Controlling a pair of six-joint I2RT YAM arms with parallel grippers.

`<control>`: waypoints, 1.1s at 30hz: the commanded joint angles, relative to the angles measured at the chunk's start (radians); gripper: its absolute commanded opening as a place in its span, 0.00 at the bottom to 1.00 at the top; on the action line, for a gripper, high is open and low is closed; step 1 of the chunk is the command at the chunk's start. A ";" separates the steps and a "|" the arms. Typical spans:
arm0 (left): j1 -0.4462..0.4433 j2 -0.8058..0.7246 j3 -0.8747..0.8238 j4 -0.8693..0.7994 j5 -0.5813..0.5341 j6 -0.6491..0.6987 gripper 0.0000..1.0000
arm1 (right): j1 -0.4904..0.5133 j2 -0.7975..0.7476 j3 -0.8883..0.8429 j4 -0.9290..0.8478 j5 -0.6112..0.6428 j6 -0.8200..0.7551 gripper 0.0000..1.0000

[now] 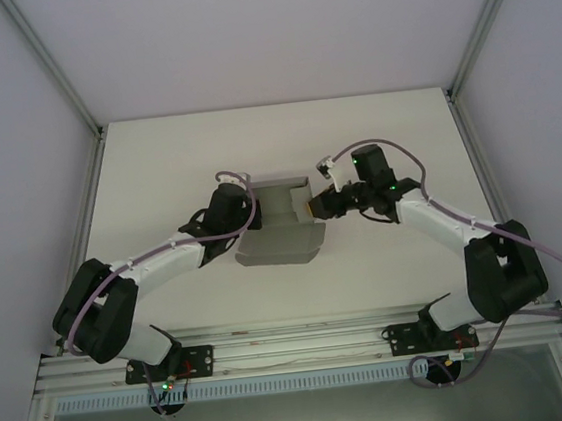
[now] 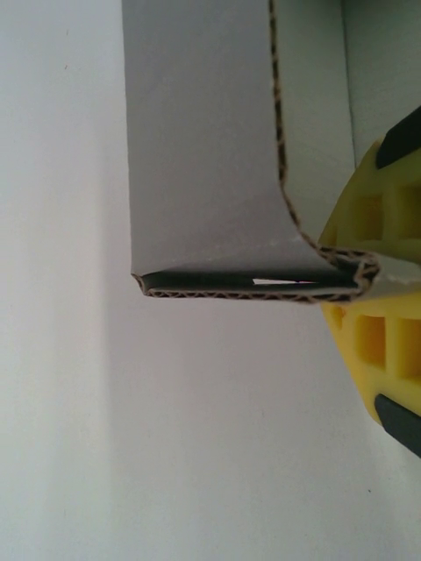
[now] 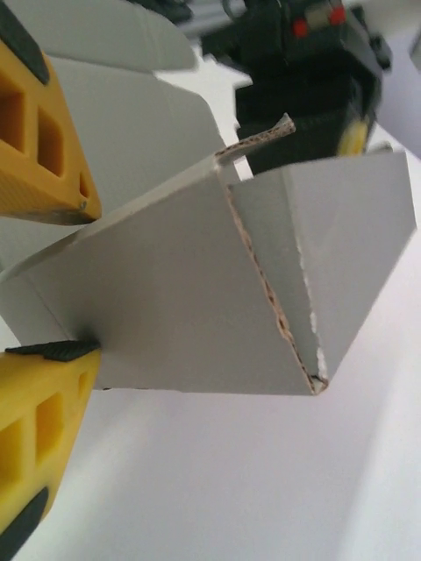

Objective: Assemble paper box

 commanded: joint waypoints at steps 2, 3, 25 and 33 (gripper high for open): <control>0.000 0.008 0.045 0.009 0.000 -0.010 0.00 | 0.051 0.026 0.018 0.115 0.263 0.140 0.35; 0.000 0.009 0.048 0.003 -0.009 -0.016 0.00 | 0.069 0.031 0.021 0.110 0.315 0.146 0.34; -0.016 0.043 0.119 -0.091 -0.106 -0.080 0.00 | 0.276 0.324 0.266 -0.179 1.385 0.441 0.00; -0.016 0.049 0.142 -0.129 -0.139 -0.124 0.00 | 0.277 0.436 0.375 -0.407 1.677 0.586 0.00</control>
